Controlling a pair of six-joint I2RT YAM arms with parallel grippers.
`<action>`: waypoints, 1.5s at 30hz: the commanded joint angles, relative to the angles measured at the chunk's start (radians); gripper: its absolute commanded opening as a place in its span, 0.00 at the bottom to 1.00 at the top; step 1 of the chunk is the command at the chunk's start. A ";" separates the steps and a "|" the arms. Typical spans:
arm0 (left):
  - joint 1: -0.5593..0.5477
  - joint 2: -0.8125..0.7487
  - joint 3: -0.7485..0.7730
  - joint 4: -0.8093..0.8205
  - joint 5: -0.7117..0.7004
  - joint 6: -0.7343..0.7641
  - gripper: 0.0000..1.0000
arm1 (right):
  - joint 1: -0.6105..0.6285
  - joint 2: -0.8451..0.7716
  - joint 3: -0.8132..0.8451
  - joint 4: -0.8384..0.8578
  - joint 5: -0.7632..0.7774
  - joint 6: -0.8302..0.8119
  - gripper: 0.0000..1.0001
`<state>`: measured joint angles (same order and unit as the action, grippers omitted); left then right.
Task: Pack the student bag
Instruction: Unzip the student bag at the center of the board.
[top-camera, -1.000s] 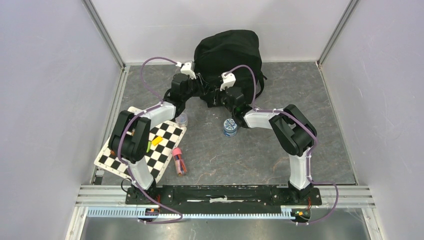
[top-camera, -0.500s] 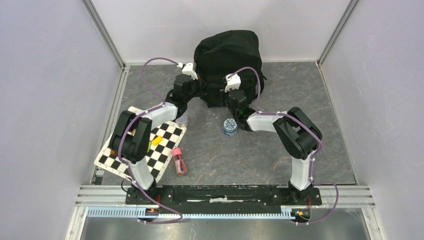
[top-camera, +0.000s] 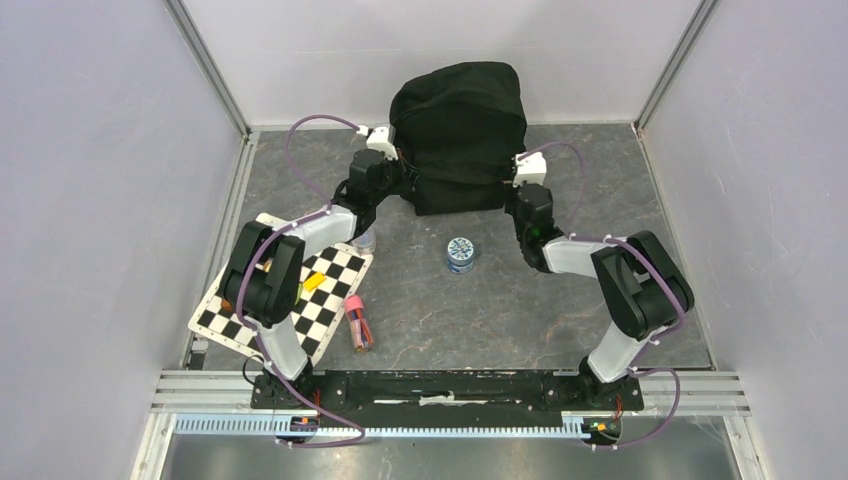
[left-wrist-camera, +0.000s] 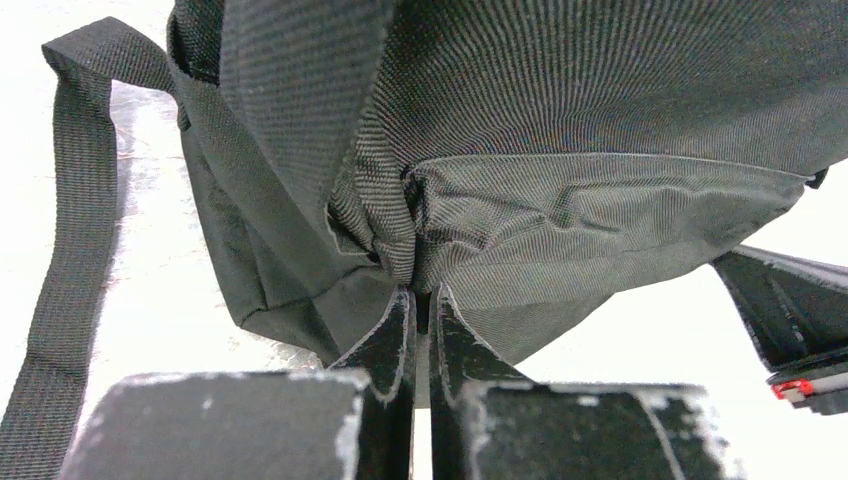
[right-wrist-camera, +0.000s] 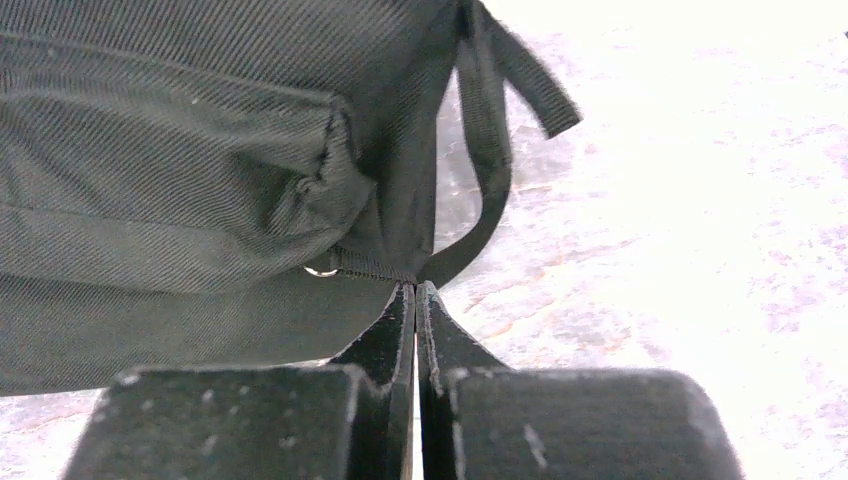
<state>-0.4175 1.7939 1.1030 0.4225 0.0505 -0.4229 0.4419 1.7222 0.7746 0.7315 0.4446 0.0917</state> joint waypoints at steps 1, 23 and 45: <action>0.007 -0.039 0.034 0.084 -0.025 0.071 0.02 | -0.092 -0.060 -0.064 0.043 0.028 -0.077 0.00; -0.288 -0.045 0.004 0.072 -0.197 1.083 1.00 | -0.154 -0.403 -0.227 -0.033 -0.380 -0.023 0.86; -0.265 0.114 0.247 0.061 -0.266 1.037 0.13 | -0.155 -0.471 -0.272 0.030 -0.724 -0.177 0.87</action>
<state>-0.7113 1.9633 1.2728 0.4919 -0.2916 0.7635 0.2882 1.2415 0.5293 0.6510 -0.0784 0.0208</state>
